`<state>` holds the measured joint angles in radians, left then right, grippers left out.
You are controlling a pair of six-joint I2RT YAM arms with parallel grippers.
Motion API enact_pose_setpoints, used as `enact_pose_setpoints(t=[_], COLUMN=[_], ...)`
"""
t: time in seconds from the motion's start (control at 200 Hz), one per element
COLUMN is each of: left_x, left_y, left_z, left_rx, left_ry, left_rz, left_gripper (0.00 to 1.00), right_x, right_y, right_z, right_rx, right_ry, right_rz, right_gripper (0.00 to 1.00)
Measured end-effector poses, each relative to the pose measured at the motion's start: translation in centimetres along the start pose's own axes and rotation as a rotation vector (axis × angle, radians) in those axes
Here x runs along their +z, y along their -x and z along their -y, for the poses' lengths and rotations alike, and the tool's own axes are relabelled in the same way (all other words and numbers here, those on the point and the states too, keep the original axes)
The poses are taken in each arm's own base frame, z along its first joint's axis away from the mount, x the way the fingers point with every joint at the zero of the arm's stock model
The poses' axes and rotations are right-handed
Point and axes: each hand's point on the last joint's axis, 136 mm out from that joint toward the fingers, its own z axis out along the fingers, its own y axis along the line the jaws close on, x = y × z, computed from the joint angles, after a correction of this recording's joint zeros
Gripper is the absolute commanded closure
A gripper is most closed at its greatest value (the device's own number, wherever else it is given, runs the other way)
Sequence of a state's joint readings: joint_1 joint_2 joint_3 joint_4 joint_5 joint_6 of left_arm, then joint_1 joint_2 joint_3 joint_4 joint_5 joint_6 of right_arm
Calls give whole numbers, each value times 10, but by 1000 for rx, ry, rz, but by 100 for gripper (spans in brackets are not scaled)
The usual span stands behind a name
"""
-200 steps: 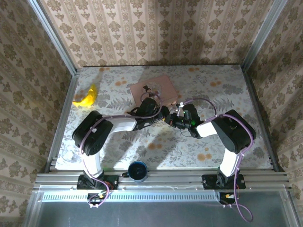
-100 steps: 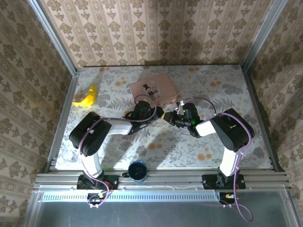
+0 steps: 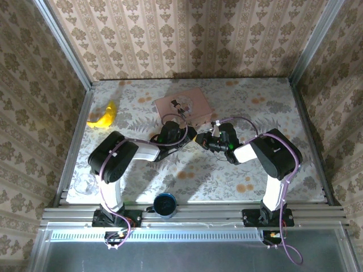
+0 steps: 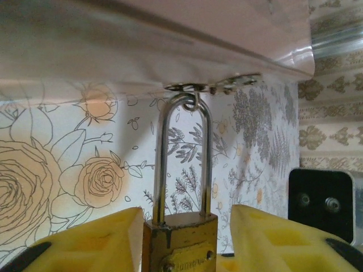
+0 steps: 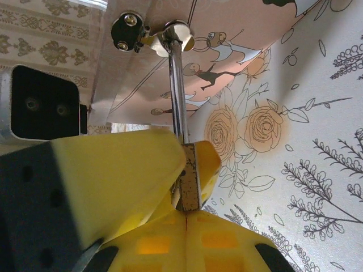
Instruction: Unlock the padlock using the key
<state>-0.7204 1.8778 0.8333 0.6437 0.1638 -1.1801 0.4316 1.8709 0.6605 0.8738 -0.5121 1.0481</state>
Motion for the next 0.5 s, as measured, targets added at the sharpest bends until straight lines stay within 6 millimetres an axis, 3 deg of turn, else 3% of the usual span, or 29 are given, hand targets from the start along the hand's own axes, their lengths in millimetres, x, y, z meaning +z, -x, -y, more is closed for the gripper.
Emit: enact_pose_setpoints(t=[0.105, 0.22, 0.5], left_x=[0, 0, 0], left_y=[3, 5, 8], left_z=[0, 0, 2], left_rx=[-1, -6, -13], left_ry=[-2, -5, -17], left_rz=[5, 9, 16], left_gripper=[65, 74, 96], right_x=[1, 2, 1], right_y=[2, 4, 7], right_z=[-2, -3, 0], right_rx=[0, -3, 5], right_ry=[7, 11, 3], right_rz=[5, 8, 17], right_gripper=[100, 100, 86])
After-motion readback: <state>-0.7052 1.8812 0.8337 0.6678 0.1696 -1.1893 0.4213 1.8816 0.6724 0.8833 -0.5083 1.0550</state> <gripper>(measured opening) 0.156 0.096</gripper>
